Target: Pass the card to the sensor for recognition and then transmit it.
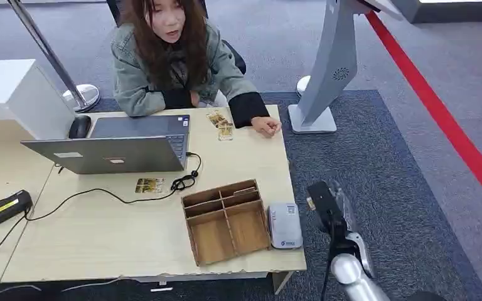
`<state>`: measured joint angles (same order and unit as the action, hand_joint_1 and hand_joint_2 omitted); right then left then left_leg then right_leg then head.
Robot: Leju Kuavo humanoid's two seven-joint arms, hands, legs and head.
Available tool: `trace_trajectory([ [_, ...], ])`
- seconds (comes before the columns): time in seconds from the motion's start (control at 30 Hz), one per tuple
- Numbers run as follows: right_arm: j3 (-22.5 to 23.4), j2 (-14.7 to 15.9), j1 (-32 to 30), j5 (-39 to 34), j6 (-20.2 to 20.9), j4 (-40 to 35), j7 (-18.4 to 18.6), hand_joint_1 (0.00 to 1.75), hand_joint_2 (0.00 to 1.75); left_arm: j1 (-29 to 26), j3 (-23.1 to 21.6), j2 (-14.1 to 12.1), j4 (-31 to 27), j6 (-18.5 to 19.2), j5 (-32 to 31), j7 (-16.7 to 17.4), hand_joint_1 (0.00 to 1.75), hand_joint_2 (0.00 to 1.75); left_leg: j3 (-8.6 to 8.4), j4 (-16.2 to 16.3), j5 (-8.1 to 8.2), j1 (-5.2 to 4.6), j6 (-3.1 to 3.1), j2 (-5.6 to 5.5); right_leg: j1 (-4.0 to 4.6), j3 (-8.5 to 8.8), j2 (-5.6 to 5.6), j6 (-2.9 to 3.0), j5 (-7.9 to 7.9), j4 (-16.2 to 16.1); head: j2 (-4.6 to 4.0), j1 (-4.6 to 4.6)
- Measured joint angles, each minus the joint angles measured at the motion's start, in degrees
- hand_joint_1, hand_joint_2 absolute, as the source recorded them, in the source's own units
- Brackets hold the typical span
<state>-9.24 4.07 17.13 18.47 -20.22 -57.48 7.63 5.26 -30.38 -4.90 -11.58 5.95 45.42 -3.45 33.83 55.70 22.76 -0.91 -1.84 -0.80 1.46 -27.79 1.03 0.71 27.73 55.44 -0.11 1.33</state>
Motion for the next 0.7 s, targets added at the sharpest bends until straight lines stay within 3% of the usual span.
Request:
trace_trajectory([
  [0.37,-4.00,-0.79,3.28,-2.08,1.59,-11.70,-0.57,1.75,1.75,-0.04,-0.61,-0.09,0.00,-0.48,1.07,0.00,0.00,0.00,0.00,0.00,-0.01,0.00,0.00,-0.16,0.00,0.04,-0.12,-0.01,0.02,0.00,0.00,0.00],
  [0.57,-6.23,-1.31,3.27,-5.34,3.21,-13.36,-0.83,1.75,1.75,-0.03,-0.79,-0.09,0.00,-0.55,1.66,0.00,0.00,0.00,0.00,-0.01,-0.01,0.00,0.00,-0.15,0.00,0.05,-0.12,-0.01,0.02,0.01,0.00,0.00],
  [0.7,-8.07,-1.64,4.10,-5.69,3.96,-13.49,-3.34,1.75,1.75,-0.02,-0.83,-0.09,0.00,-0.57,1.75,0.00,0.00,0.00,0.00,-0.01,-0.02,0.00,0.00,-0.14,0.00,0.06,-0.12,-0.01,0.02,0.01,0.00,0.00],
])
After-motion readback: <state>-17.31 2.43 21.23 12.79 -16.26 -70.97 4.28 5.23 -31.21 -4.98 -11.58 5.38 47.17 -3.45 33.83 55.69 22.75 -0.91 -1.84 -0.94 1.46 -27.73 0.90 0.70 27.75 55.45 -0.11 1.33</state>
